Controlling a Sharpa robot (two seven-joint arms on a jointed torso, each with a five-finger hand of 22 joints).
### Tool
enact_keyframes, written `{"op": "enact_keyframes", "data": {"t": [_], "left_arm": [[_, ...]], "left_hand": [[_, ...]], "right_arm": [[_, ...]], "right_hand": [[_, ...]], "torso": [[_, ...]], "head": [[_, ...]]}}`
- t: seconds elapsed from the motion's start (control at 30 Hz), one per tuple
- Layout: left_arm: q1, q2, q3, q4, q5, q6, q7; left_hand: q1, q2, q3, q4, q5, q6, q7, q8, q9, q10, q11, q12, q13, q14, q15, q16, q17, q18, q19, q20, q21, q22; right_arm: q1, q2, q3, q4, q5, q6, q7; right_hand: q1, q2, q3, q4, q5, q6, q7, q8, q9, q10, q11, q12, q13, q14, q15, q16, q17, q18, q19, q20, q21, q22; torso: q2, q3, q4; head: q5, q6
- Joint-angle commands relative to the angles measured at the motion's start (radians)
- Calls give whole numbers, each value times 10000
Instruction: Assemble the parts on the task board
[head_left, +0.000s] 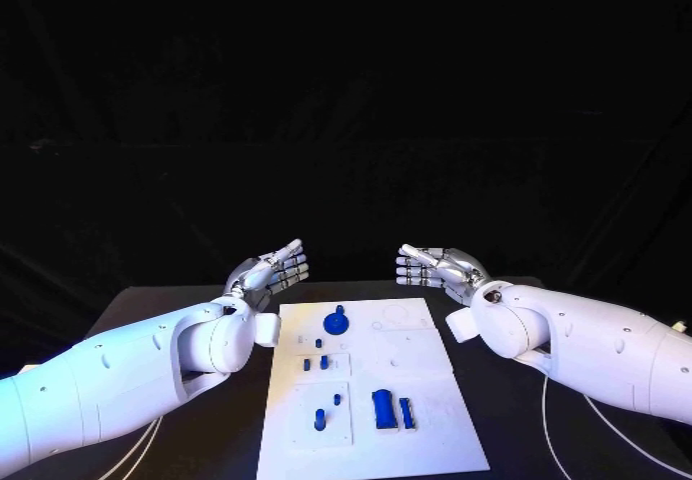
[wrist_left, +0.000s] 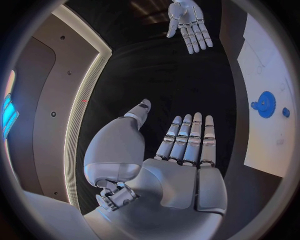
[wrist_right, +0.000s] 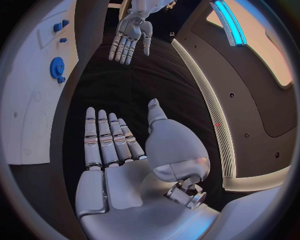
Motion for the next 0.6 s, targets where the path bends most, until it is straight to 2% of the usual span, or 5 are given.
{"op": "enact_keyframes", "data": {"t": [0.03, 0.13, 0.17, 0.33, 0.6], "left_arm": [[-95, -87, 42, 370, -351, -1026, 320], [-232, -209, 87, 839, -585, -1810, 501], [-306, -276, 111, 1094, -712, -2237, 600], [-494, -445, 173, 1739, -1033, -3314, 849], [-614, -553, 212, 2150, -1238, -4001, 1008]], "left_hand": [[-3006, 443, -877, -17, -558, -2143, -454, -186, -154, -2245, -386, -193, -145, -2133, -334, -381, -252, -420, -1666, -587, -190, -1189], [-3745, 443, -1096, -17, -558, -2673, -567, -186, -154, -2796, -480, -193, -145, -2655, -1049, -478, -252, -524, -2076, -731, -190, -1481], [-4047, 443, -1181, -17, -558, -2886, -614, -186, -154, -3023, -1208, -193, -145, -2871, -1049, -1211, -252, -524, -2243, -792, -190, -1601], [-5039, 443, -1472, -17, -558, -3589, -1425, -186, -154, -3767, -1208, -193, -145, -3575, -1049, -1211, -252, -631, -2790, -987, -190, -1994], [-6206, 443, -1811, -17, -558, -4426, -1425, -186, -154, -4635, -1208, -193, -145, -4403, -1049, -1211, -252, -1396, -3437, -1848, -190, -2454]], "right_arm": [[-100, -61, 49, 408, 250, -1000, 403], [-229, -178, 115, 907, 450, -1784, 660], [-305, -248, 154, 1203, 569, -2249, 812], [-562, -482, 286, 2198, 969, -3812, 1325], [-842, -737, 430, 3281, 1403, -5513, 1882]], "right_hand": [[-3233, -342, 363, -47, -654, -2032, -462, -186, -206, -2265, -362, -191, -176, -2363, -851, -208, -400, -487, -2010, -528, -542, -472], [-4032, -1078, 1143, -47, -654, -2534, -577, -186, -206, -2827, -1143, -191, -176, -2946, -851, -208, -400, -526, -2510, -657, -681, -589], [-4361, -1078, 1143, -47, -654, -2739, -624, -186, -206, -3059, -1143, -191, -176, -3187, -851, -208, -400, -616, -2714, -710, -736, -638], [-5436, -1078, 1143, -47, -654, -3417, -1458, -186, -206, -3810, -1143, -191, -176, -3972, -851, -208, -400, -706, -3383, -887, -919, -1490], [-6697, -1078, 1143, -47, -654, -4208, -1458, -186, -206, -4698, -1143, -191, -176, -4899, -851, -208, -400, -1439, -4154, -1661, -1719, -1490]], "torso": [[27, 100, 214], [27, 103, 219], [27, 103, 219], [27, 103, 219], [27, 103, 219]], "head": [[69, 50], [71, 52], [71, 52], [71, 52], [71, 52]]}}
